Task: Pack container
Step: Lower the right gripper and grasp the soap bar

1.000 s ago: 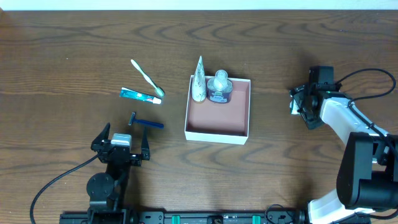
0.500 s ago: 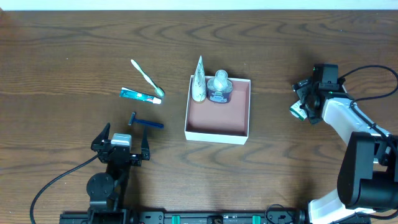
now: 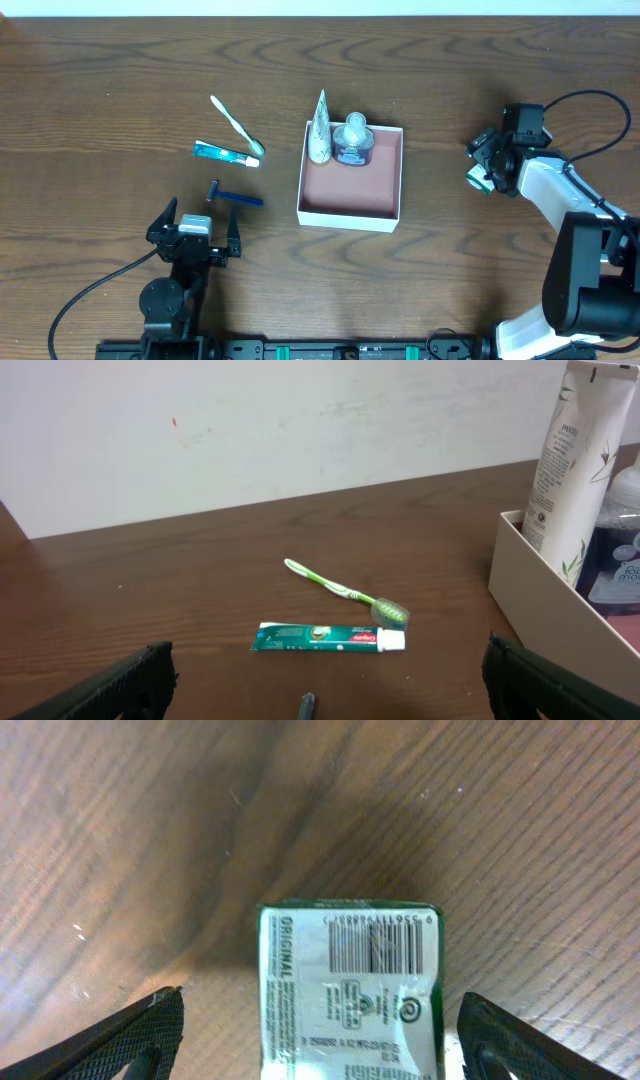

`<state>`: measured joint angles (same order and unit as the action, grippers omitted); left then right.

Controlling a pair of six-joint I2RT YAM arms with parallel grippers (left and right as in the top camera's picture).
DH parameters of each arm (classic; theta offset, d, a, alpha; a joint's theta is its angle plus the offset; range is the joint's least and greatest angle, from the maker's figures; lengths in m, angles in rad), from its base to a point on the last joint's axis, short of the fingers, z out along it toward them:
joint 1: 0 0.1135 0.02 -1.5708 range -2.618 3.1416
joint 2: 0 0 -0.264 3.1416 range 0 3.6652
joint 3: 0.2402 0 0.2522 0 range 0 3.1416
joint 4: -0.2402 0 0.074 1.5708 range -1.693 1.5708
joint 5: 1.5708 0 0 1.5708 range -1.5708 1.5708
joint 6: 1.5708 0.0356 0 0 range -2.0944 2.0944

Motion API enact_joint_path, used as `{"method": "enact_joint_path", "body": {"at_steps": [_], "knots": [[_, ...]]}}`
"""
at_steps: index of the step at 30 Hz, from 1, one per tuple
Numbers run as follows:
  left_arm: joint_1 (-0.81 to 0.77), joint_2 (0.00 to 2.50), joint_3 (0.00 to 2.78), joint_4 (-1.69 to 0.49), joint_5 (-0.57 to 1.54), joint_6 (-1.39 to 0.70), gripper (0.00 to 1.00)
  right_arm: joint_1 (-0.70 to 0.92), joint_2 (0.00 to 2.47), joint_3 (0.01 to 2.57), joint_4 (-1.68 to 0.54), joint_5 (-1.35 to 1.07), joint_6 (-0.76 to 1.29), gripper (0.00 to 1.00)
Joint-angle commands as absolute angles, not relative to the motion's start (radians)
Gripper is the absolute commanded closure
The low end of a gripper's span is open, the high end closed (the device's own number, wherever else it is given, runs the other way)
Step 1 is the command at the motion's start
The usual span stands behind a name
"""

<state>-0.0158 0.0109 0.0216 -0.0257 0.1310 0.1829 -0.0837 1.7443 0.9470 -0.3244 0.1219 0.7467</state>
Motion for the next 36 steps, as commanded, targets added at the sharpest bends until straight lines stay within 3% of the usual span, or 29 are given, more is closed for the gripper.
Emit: {"method": "enact_joint_path", "body": {"at_steps": [1,21,30,36], "knots": [[-0.012,0.006,0.004,-0.059,0.149,0.178,0.02,-0.086,1.753,0.941,-0.343,0.118,0.694,0.13],[-0.012,0.006,0.004,-0.059,0.149,0.178,0.02,-0.084,1.753,0.918,-0.419,0.098,0.748,0.28],[-0.012,0.006,0.004,-0.059,0.149,0.178,0.02,-0.085,1.753,0.834,-0.305,0.131,0.742,0.27],[-0.012,0.006,0.004,-0.059,0.149,0.178,0.02,-0.085,1.753,0.834,-0.243,0.131,0.672,0.36]]}}
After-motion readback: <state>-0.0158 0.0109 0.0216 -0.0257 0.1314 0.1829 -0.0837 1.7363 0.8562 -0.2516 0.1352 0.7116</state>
